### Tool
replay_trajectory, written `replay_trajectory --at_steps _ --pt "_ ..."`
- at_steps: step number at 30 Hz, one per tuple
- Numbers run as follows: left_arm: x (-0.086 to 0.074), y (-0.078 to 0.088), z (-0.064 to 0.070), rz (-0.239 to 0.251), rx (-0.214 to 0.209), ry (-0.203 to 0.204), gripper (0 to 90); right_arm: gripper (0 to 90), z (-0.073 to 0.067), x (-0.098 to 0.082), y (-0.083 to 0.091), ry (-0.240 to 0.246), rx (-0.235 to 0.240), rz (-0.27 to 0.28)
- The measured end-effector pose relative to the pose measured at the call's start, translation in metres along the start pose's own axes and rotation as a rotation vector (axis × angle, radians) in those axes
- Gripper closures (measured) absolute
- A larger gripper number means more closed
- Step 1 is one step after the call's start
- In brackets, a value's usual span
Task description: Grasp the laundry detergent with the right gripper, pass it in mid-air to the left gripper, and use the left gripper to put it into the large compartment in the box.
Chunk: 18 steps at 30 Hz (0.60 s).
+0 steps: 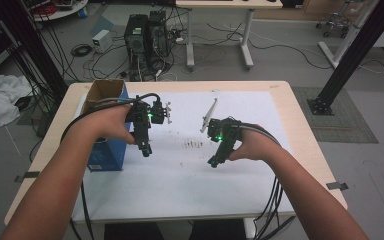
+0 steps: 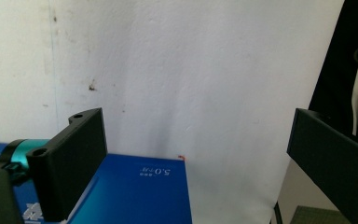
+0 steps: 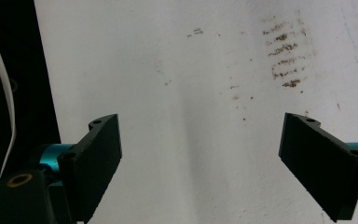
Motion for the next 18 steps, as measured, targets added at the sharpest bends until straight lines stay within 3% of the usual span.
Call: replay_trajectory --at_steps 10,13,14,18 --pt "-0.0001 0.0004 0.0023 0.010 0.006 -0.014 4.7 12.3 0.0031 -0.0050 0.0006 -0.015 -0.008 -0.028" --pt "0.0007 0.0014 0.0031 0.018 0.000 -0.019 4.8 12.3 0.0034 -0.0063 -0.0003 0.001 -0.011 -0.038" --pt "0.0013 0.0019 0.0037 0.026 -0.002 -0.020 4.8 12.3 0.0025 -0.0073 0.0004 -0.016 -0.012 -0.050" --pt "0.0027 0.0033 0.0041 0.035 0.002 -0.021 4.7 12.4 0.0044 -0.0081 0.0018 -0.016 -0.014 -0.043"
Point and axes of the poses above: each handheld gripper's, and its own axes: y roughly backward along the jaws, x roughly out of its top, z roughly to its right, the point moved 3 cm from there along -y, roughly forward along the jaws, and after that the axes turned 11 degrees about -y, right-handed, at the moved point
